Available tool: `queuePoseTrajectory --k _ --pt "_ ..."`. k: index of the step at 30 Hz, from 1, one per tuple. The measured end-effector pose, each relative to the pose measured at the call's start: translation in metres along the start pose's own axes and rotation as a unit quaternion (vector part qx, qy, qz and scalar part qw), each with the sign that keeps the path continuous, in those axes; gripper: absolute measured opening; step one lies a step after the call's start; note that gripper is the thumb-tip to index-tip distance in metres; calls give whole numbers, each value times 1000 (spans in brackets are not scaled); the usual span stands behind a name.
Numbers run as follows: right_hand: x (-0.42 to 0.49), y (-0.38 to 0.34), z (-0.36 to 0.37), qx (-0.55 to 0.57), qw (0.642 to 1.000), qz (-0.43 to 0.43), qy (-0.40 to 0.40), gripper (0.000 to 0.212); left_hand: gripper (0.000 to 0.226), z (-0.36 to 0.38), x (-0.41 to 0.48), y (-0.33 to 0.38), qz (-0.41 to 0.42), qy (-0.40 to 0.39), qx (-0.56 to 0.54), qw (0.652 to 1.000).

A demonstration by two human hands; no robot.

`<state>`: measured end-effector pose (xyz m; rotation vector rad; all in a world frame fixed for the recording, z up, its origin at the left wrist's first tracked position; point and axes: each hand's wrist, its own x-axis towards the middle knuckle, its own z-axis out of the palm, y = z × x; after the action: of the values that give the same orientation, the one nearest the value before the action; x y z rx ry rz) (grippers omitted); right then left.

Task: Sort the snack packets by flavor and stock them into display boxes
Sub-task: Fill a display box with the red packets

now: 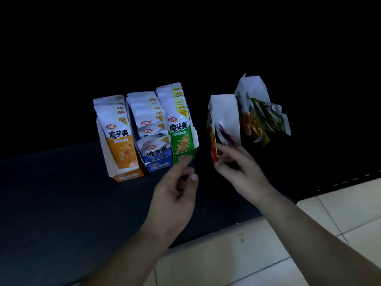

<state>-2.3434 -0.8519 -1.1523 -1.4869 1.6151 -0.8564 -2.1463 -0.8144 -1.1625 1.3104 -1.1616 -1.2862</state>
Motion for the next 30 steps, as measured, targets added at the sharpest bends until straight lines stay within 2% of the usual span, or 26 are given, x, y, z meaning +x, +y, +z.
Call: queuePoseTrajectory --k 4,8,9,11,13,15,17,21,26,30 --pt "-50 -10 15 57 998 -21 -22 49 37 -2 -13 -1 -2 -2 23 1000" --pt "-90 -28 30 80 991 -25 -108 33 35 -6 -30 -13 47 -18 94 994" --pt "-94 -30 30 74 991 -22 -105 27 35 -8 -33 -15 58 -16 116 991" --pt "-94 -32 26 89 995 -2 -48 13 35 -11 -37 -14 65 -16 139 988" --pt "-88 -31 20 134 990 20 31 11 37 -13 -35 -14 64 -22 143 987" --pt "-78 -30 15 113 989 27 96 8 37 -13 -31 -15 67 -21 148 986" --pt "-69 -26 19 75 990 50 107 26 37 -13 -27 -15 78 -20 142 986" --pt "-61 -20 32 178 979 97 16 49 51 -9 -20 -7 56 -63 129 988" --pt "-71 -18 31 250 963 96 -12 61 41 -2 -26 -9 107 -49 139 983" --pt "-90 -18 28 229 969 62 -68 51 44 -9 -46 -20 102 -46 122 986"
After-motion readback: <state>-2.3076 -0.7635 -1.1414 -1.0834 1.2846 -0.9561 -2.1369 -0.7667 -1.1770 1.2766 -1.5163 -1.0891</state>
